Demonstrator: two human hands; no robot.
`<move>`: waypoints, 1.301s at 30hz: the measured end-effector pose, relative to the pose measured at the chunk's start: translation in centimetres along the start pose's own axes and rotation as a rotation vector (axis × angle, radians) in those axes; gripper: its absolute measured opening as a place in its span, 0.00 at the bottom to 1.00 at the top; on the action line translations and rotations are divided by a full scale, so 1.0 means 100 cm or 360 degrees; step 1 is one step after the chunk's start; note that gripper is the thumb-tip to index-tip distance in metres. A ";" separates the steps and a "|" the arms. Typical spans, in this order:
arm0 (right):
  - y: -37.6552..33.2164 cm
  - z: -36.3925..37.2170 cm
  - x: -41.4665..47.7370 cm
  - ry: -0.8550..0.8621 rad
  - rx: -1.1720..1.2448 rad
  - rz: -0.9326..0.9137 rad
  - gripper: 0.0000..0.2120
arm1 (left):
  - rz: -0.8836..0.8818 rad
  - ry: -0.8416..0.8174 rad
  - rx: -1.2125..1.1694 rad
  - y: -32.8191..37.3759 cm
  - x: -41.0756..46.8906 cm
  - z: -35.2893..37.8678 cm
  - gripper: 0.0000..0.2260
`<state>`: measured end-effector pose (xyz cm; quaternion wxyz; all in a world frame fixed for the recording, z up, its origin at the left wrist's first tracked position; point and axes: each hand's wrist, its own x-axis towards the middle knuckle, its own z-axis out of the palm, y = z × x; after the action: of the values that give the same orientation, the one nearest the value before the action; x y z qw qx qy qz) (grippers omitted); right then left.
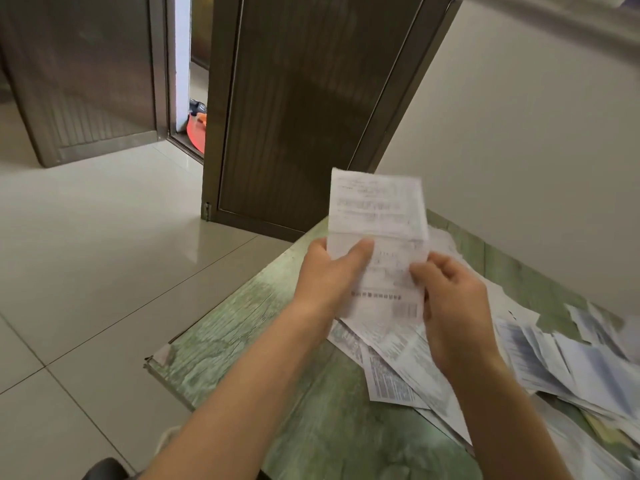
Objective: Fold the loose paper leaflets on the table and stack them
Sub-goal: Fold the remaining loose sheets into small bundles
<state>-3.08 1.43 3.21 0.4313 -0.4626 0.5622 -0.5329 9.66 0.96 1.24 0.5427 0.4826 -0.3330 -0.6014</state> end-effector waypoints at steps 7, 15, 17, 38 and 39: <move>0.040 -0.037 -0.018 0.0312 -0.0571 -0.0522 0.23 | 0.0156 -0.0244 0.0532 -0.010 -0.010 0.009 0.03; 0.046 -0.048 -0.018 -0.0033 -0.1069 -0.1081 0.06 | 0.0424 -0.0332 0.0632 -0.010 -0.019 0.016 0.06; 0.044 -0.049 -0.018 0.0044 -0.0687 -0.0804 0.06 | 0.0439 -0.0149 0.0649 -0.012 -0.013 0.012 0.15; 0.035 -0.050 -0.020 -0.0167 0.0235 0.0172 0.18 | -0.0029 -0.0171 0.0478 -0.014 -0.024 0.021 0.18; 0.036 -0.050 -0.020 -0.0186 0.0209 0.0167 0.20 | -0.0091 -0.0161 0.0384 -0.013 -0.024 0.021 0.15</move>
<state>-7.77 4.40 -0.08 0.5199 -0.4335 0.5234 -0.5175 7.13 3.28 1.24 0.4458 0.5227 -0.4160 -0.5958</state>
